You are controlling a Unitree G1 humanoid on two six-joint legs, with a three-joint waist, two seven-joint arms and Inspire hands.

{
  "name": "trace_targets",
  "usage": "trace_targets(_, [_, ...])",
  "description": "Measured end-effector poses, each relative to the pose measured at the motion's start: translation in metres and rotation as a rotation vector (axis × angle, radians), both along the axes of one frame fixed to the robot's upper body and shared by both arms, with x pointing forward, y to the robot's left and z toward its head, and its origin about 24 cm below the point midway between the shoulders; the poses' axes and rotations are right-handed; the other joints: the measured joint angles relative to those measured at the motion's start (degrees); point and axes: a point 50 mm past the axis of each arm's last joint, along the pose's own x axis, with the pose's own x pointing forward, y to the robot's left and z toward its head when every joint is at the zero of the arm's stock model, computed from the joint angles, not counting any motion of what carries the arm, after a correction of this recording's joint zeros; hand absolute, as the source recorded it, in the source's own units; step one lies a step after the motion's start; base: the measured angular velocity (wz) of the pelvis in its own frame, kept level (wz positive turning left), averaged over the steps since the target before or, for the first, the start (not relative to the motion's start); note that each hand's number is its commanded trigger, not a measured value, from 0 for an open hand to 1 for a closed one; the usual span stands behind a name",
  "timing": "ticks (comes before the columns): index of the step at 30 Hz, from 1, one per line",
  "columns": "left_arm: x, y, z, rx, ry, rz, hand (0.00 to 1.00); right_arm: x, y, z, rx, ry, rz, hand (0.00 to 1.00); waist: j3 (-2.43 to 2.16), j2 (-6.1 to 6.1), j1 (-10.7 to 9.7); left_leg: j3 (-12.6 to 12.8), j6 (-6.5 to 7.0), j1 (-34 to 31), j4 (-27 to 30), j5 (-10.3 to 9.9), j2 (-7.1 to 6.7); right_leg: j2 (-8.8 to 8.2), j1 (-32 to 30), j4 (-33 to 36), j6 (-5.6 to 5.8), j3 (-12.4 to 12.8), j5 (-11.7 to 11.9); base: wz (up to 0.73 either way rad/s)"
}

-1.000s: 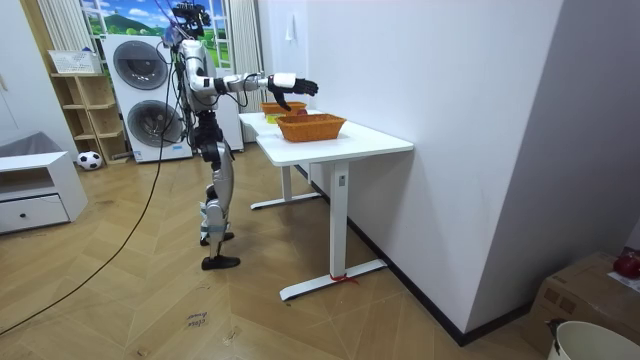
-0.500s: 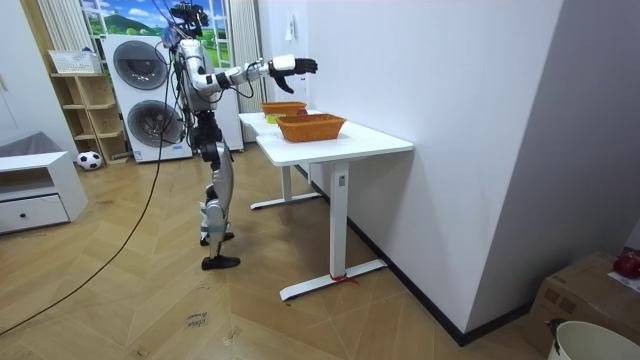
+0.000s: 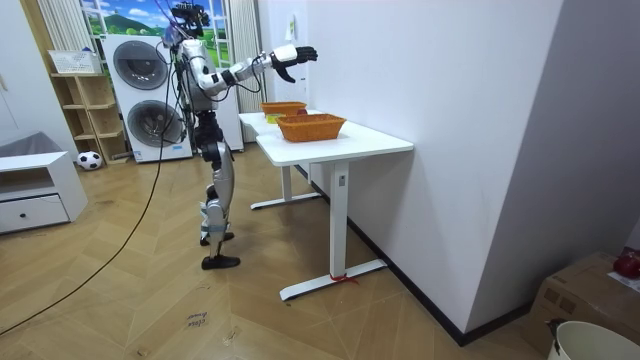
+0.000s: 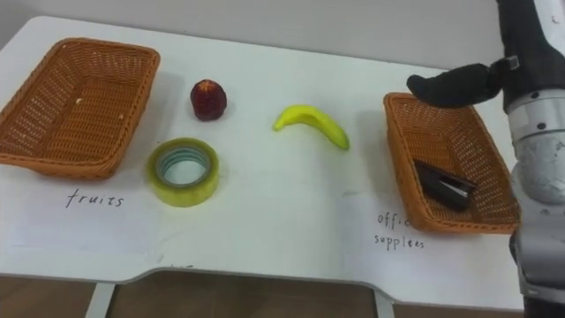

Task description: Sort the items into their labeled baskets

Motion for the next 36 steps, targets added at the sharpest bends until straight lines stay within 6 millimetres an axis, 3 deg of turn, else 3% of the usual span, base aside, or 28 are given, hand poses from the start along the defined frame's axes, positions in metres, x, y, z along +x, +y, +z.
trace_targets(4, [-0.001,-0.005,-0.002,-0.001,0.025,-0.021,0.00,0.005,0.016,-0.004,0.041,0.012,0.067,0.00,-0.35,0.63,1.7,-1.1,0.00,0.1,0.1,0.0,-0.05,-0.03,0.6,0.0,0.01,-0.7,0.0,0.15])
trace_targets(8, [-0.011,-0.005,-0.002,0.000,0.051,-0.025,0.00,0.013,0.036,-0.006,0.105,0.009,0.140,0.00,-0.21,0.79,3.5,-2.3,0.02,-0.4,0.4,0.0,-0.13,-0.11,0.9,0.0,0.01,-1.6,0.0,0.11])
trace_targets(13, [-0.008,-0.006,-0.002,0.008,0.066,-0.041,0.00,0.023,0.038,-0.010,0.153,0.024,0.139,0.00,-0.20,0.76,5.4,-4.5,0.05,-2.0,1.5,0.1,-0.40,-0.23,1.0,0.0,0.01,-2.9,0.0,0.28])
trace_targets(14, [-0.009,-0.006,-0.002,0.011,0.075,-0.048,0.00,0.023,0.039,-0.012,0.158,0.031,0.137,0.00,-0.12,0.91,6.5,-4.5,0.05,-2.0,1.5,0.1,-0.37,-0.22,1.0,0.0,0.02,-3.4,0.0,0.06])
trace_targets(19, [-0.012,-0.009,-0.004,0.001,0.101,-0.047,0.00,0.031,0.050,-0.023,0.160,0.077,0.162,0.00,0.30,1.54,8.0,-5.9,0.05,-3.0,2.0,0.1,-0.59,-0.39,1.1,0.0,0.02,-6.0,0.0,0.16])
trace_targets(22, [-0.016,-0.010,-0.005,-0.002,0.122,-0.043,0.00,0.034,0.051,-0.034,0.190,0.123,0.163,0.00,0.29,1.73,9.3,-6.5,0.05,-3.5,2.3,0.1,-0.74,-0.59,1.1,-0.1,0.03,-7.5,0.0,0.14])
trace_targets(33, [-0.023,-0.011,-0.005,-0.006,0.168,-0.064,0.00,0.048,0.058,-0.059,0.282,0.220,0.145,0.00,0.21,1.64,9.8,-7.8,0.63,-3.6,2.3,0.5,-1.80,-1.68,2.5,-0.2,0.23,-10.1,-0.1,0.19])
trace_targets(36, [-0.022,-0.011,-0.005,0.000,0.171,-0.071,0.00,0.049,0.056,-0.067,0.282,0.238,0.111,0.00,0.20,1.61,10.9,-7.9,0.70,-3.5,2.3,0.5,-2.15,-1.99,2.7,-0.2,0.69,-10.1,-0.4,0.04])
